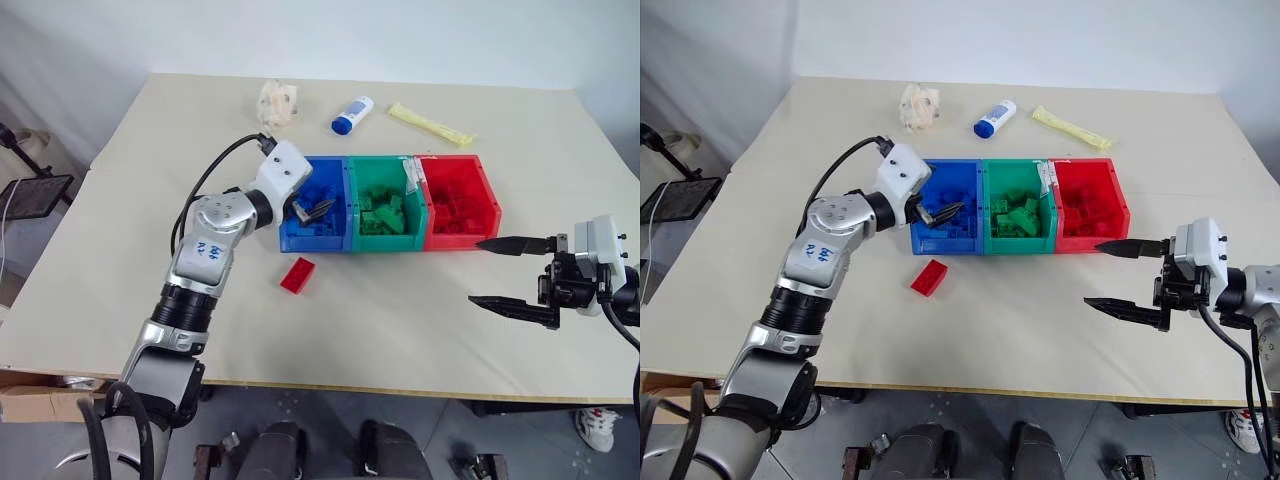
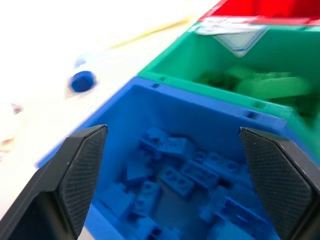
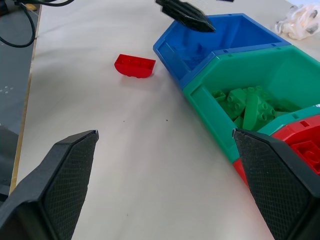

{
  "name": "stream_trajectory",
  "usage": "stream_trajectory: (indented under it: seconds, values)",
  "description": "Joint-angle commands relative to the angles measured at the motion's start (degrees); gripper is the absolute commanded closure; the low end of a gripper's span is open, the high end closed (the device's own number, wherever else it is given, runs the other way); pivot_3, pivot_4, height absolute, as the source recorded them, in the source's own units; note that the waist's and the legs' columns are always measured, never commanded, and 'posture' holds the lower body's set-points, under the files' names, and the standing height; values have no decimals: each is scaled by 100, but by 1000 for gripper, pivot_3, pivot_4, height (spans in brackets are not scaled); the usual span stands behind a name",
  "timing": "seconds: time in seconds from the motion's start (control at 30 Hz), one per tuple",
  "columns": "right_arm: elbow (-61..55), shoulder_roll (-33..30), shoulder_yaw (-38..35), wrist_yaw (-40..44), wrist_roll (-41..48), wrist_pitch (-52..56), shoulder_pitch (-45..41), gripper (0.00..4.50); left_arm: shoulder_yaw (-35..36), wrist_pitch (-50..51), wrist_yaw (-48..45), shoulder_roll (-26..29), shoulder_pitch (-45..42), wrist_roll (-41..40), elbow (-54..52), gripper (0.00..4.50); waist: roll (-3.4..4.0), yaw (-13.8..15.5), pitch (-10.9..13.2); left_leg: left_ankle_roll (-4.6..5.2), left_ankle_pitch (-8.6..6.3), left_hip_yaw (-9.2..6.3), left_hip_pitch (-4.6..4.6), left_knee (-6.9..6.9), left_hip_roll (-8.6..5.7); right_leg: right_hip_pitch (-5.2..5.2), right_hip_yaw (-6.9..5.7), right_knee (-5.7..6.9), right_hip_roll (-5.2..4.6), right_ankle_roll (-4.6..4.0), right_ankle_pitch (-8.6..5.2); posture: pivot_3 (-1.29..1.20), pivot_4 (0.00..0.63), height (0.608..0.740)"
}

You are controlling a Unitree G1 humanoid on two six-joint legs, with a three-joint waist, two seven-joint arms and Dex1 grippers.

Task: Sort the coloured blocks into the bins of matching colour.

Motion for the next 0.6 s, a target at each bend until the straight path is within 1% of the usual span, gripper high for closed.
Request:
stream_trajectory:
  seconds: [0.03, 0.1, 0.2, 0.33, 0.4, 0.5, 0.6]
  values:
    - [119, -60, -59, 155, 12, -37, -142, 0, 336, 24, -1242, 389, 590, -1035, -809, 34, 1, -20, 0, 0, 0, 0, 1, 0, 1, 0, 0, 1, -1, 0, 0, 0, 150, 740]
    - [178, -80, -27, 227, -5, -29, -172, 0, 417, 109, -1695, 680, 935, -1339, -1079, 34, 2, -66, -1, -1, 0, -1, 1, 0, 3, -2, 3, 0, -5, 0, 0, 0, 150, 740]
    - [262, -95, -6, 327, -39, -22, -211, 0, 452, 91, -2046, 1056, 1192, -1478, -1107, 34, 1, -56, 0, -2, -1, -6, 0, 3, 6, 0, 2, 1, -6, -1, 0, 0, 150, 740]
    - [427, -110, 3, 539, -96, -99, -210, 0, 957, -287, -2897, 1872, 1845, -1764, -837, 34, 2, -130, -1, -2, 0, -4, 3, 1, 4, 2, 7, -2, -10, -1, 0, 0, 150, 740]
    - [508, -116, 8, 620, -149, -151, -207, 0, 1103, -371, -3158, 2148, 2118, -1865, -796, 34, 2, -149, 0, -7, -3, -5, 4, -5, 11, -2, 5, -2, -13, -4, -2, 0, 150, 740]
    - [631, -88, -8, 727, -201, -254, -225, 0, 1286, -553, -3337, 2441, 2537, -1861, -673, 34, 5, -146, 1, -8, -4, -4, 5, -6, 12, -2, 7, -4, -16, -5, -3, 0, 150, 740]
    - [735, -65, -15, 828, -150, -253, -268, 0, 1509, -803, -3481, 2616, 3032, -1882, -660, 34, 5, -137, 1, -8, -4, -5, 5, -5, 11, 0, 7, -4, -20, -5, -2, 0, 150, 740]
